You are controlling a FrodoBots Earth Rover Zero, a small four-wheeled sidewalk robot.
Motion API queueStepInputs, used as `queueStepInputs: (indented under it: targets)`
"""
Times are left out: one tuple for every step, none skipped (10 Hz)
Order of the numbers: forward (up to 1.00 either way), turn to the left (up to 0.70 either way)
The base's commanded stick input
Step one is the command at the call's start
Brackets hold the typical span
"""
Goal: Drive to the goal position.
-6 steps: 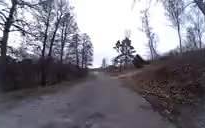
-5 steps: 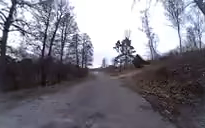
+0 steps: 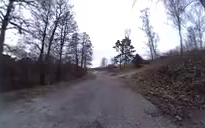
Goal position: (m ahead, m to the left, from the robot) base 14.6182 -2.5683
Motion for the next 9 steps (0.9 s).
queueStepInputs:
  targets:
    - [0.50, 0.00]
    - [0.50, 0.00]
    - [0.50, 0.00]
    - [0.50, 0.00]
    - [0.50, 0.00]
    - [0.50, 0.00]
    - [0.50, 0.00]
    - [0.50, 0.00]
    - [0.50, 0.00]
